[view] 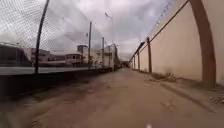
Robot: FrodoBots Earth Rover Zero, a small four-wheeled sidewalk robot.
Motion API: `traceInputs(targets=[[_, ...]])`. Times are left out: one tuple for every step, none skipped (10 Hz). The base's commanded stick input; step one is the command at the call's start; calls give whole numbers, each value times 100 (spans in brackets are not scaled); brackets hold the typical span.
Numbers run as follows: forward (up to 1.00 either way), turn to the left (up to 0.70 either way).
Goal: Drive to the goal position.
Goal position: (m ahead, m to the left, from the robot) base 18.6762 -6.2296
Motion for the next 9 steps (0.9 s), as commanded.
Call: traceInputs(targets=[[70,0],[70,0],[70,0],[70,0],[70,0],[70,0],[70,0],[70,0],[70,0]])
